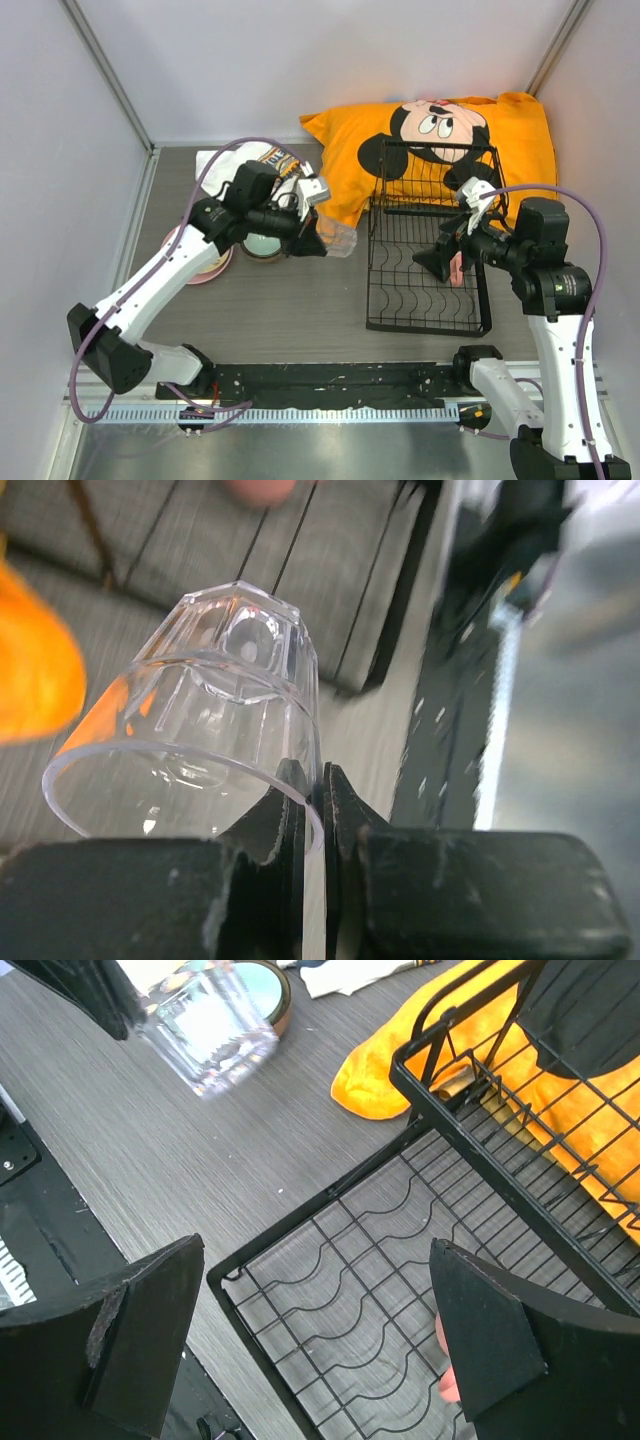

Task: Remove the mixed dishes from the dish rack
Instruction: Pick up the cup from the dish rack, then place the cup at the center of the board.

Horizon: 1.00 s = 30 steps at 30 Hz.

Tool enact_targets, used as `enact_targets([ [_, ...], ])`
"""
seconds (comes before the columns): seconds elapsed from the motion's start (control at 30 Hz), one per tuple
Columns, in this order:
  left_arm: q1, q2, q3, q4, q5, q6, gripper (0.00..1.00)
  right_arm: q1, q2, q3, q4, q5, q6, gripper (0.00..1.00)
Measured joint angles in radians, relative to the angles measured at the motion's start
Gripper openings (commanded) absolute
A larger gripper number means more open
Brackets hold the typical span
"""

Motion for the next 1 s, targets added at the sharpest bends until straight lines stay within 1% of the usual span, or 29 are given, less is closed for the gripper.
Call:
enact_targets([
  [0.1,0.036,-0.027,-0.007,-0.191,-0.099,0.153,0.0,0.0,0.0,-0.024,0.004,0.005,0.0,1.0],
  [0.2,0.102,-0.039,-0.037,-0.336,-0.185,0.281,0.0,0.0,0.0,-0.052,0.016,0.012,0.005,1.0],
  [0.3,0.159,-0.051,-0.106,-0.427,-0.28,0.38,0.0,0.0,-0.002,-0.075,0.031,0.031,0.009,1.0],
  [0.4,0.185,-0.079,-0.194,-0.494,-0.4,0.462,0.0,0.0,-0.013,-0.103,0.047,0.047,0.011,1.0],
  [0.5,0.2,-0.116,-0.269,-0.556,-0.492,0.536,0.0,0.0,-0.032,-0.127,0.054,0.059,0.014,1.0],
  [0.63,0.238,-0.147,-0.332,-0.615,-0.583,0.616,0.0,0.0,-0.042,-0.134,0.064,0.065,0.019,1.0],
  [0.8,0.288,-0.197,-0.399,-0.636,-0.678,0.687,0.0,0.0,-0.043,-0.136,0.075,0.069,0.02,1.0],
  [1.0,0.299,-0.243,-0.489,-0.632,-0.754,0.724,0.0,0.0,-0.043,-0.136,0.076,0.07,0.021,1.0],
])
